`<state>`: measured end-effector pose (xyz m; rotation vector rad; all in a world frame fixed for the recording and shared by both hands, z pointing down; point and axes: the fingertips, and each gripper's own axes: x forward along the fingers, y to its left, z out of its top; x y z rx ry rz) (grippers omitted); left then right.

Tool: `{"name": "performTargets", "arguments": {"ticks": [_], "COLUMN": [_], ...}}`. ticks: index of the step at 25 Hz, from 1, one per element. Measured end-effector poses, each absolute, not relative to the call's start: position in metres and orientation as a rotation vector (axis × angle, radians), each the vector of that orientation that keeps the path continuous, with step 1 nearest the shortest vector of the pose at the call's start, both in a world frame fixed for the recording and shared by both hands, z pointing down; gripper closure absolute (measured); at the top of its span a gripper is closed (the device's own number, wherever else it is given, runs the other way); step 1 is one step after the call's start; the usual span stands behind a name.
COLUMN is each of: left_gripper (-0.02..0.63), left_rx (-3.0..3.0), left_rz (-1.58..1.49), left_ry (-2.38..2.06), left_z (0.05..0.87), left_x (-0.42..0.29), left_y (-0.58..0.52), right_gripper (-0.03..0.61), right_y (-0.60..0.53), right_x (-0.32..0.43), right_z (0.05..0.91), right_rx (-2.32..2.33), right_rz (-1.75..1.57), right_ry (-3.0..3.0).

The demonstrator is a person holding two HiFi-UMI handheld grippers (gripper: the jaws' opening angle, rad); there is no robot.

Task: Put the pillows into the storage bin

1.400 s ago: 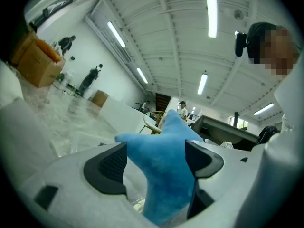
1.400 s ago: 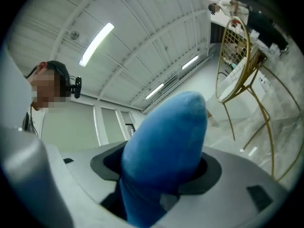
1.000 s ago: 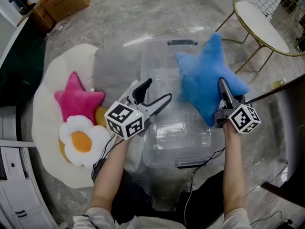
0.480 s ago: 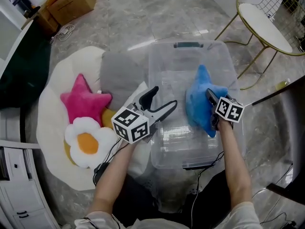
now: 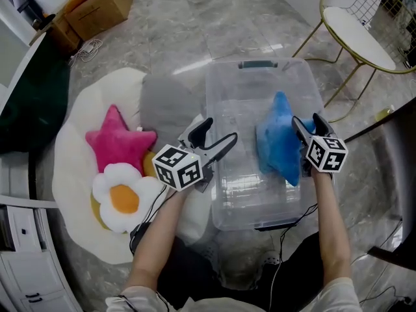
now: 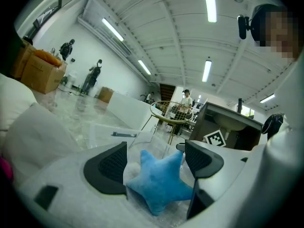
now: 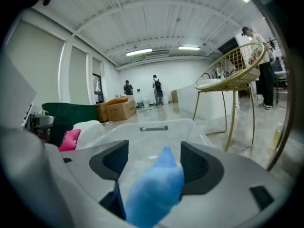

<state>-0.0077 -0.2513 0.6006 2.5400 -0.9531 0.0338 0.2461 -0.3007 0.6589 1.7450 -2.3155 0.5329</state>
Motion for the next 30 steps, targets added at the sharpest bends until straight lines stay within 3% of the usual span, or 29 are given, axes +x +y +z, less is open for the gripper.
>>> {"name": "performTargets", "arguments": {"ticks": [5,18,30], "left_gripper": [0.224,0.224,0.226], "left_rx": [2.569,2.531,2.361], "left_rz": [0.052,0.102,0.13], "left_ry": [-0.937,-1.053,-1.325], "left_z": [0.6,0.593,0.594], "left_x": [-0.006,-0.023,-0.098], "left_y": [-0.246,-0.218,-0.168], "right_gripper": [0.241,0.241,0.245], "right_y": [-0.276,-0.249,-0.211], "right_x": [0.211,0.09,-0.068], "right_z": [0.639,0.642,0.571], "right_rx": [1.577,1.126,0.538], "right_rz": [0.425,0.504,0.344], "right_ry": [-2.43,-2.691,-2.903]}}
